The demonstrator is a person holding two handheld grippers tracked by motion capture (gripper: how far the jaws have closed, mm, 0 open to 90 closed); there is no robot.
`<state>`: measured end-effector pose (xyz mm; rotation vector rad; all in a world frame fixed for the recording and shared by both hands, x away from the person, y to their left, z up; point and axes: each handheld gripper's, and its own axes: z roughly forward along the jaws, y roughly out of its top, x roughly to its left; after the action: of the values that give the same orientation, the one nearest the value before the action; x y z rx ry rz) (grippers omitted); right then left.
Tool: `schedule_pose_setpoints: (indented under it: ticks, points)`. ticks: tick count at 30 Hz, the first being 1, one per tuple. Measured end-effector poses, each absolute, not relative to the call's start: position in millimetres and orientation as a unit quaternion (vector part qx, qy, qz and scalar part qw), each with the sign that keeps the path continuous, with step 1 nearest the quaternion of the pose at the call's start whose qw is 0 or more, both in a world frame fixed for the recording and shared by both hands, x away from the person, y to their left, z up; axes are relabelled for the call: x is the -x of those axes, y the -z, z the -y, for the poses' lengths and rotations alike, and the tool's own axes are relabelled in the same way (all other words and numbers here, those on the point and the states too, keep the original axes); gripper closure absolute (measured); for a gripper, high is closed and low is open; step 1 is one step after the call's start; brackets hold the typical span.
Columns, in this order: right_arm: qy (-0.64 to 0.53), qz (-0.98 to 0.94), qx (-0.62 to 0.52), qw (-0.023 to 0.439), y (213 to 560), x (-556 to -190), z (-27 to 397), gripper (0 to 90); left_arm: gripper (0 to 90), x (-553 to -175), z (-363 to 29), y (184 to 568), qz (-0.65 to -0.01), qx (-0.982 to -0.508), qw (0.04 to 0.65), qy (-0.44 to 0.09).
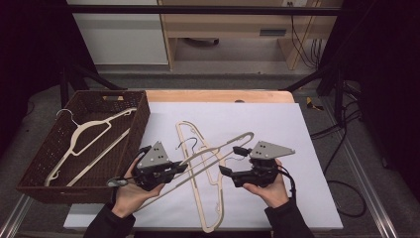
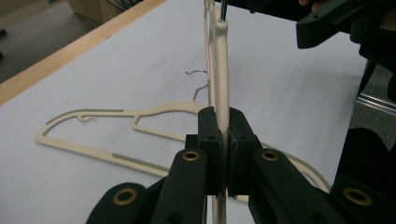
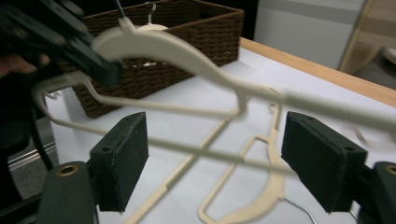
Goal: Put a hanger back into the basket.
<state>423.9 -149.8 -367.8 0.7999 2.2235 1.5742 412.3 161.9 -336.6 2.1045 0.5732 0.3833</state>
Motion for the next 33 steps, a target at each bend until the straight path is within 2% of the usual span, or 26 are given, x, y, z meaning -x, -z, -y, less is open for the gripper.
schedule_pose_setpoints:
  ticks: [6,7,8,18,25,29,33]
  points:
    - [-0.541,-0.763,-0.311,0.169,377.9,-416.1,174.7,17.3,86.4,-411.3,-171.0,313.6,-0.243,-0.841,0.451,-0.171]
    - [-0.541,-0.758,-0.325,0.165,383.8,-414.1,183.5,12.5,86.4,-411.5,-173.2,308.8,-0.246,-0.839,0.454,-0.171]
    - [-0.539,-0.754,-0.337,0.165,387.2,-413.7,186.8,11.6,86.4,-411.7,-175.6,304.1,-0.247,-0.837,0.457,-0.172]
    - [-0.516,-0.751,-0.372,0.177,401.5,-412.9,202.2,8.0,86.4,-422.3,-211.6,258.5,-0.254,-0.825,0.461,-0.206]
    - [-0.515,-0.741,-0.385,0.192,399.9,-411.0,207.6,6.4,86.3,-437.4,-257.8,233.9,-0.277,-0.809,0.465,-0.229]
    - [-0.514,-0.742,-0.386,0.192,400.6,-411.3,208.6,6.3,86.4,-446.9,-279.5,231.1,-0.292,-0.802,0.466,-0.232]
    - [-0.512,-0.742,-0.386,0.194,401.0,-411.7,208.3,6.1,86.4,-461.6,-319.0,233.7,-0.311,-0.8,0.447,-0.254]
